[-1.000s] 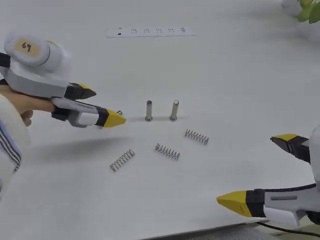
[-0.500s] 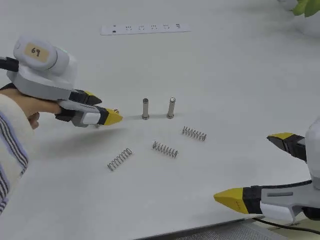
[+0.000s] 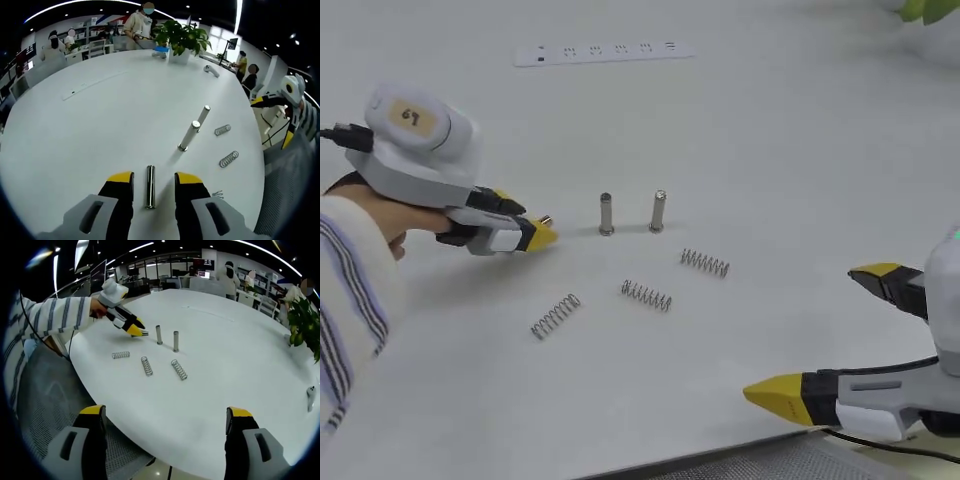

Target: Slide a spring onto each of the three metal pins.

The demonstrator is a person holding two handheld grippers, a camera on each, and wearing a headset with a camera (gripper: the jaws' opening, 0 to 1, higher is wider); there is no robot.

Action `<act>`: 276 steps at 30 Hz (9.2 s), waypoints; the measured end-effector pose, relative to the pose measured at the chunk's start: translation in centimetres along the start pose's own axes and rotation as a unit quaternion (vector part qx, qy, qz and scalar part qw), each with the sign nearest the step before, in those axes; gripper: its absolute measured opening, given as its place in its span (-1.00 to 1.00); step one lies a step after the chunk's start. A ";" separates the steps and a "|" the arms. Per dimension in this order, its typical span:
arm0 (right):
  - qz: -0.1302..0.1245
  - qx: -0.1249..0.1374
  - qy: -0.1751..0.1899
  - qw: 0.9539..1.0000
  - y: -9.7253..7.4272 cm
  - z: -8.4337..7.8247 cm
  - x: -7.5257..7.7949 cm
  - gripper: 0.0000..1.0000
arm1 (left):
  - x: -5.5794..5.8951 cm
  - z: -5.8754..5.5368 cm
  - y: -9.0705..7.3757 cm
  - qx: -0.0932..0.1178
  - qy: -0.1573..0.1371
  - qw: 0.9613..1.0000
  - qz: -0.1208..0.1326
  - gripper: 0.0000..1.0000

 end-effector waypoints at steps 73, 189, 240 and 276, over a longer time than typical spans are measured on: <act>0.013 -0.004 -0.016 1.000 0.7 -0.2 -0.5 0.95 | -0.9 -0.6 1.3 -0.013 -0.089 0.995 0.033 -1.00; 0.045 -0.017 -0.028 0.998 1.0 -0.1 -1.4 0.88 | 2.6 1.3 -1.7 0.041 0.013 0.997 0.064 -0.97; 0.046 -0.013 -0.024 0.999 1.1 0.1 -1.6 0.97 | 6.3 -1.2 -4.9 0.071 0.009 0.997 0.013 -0.38; 0.048 0.014 -0.042 0.998 1.0 1.8 -1.4 0.98 | 9.9 -4.7 -5.9 0.050 -0.005 0.999 -0.019 -0.43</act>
Point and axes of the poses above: the centre of the closed fingertips' face, and the gripper's own axes: y roughly forward along the fingers, x roughly to its right, z roughly out of its top, the point moved 7 cm from there along -y, roughly backward along the fingers, and after that the axes turned 6 degrees about y, right-handed, at the moved point
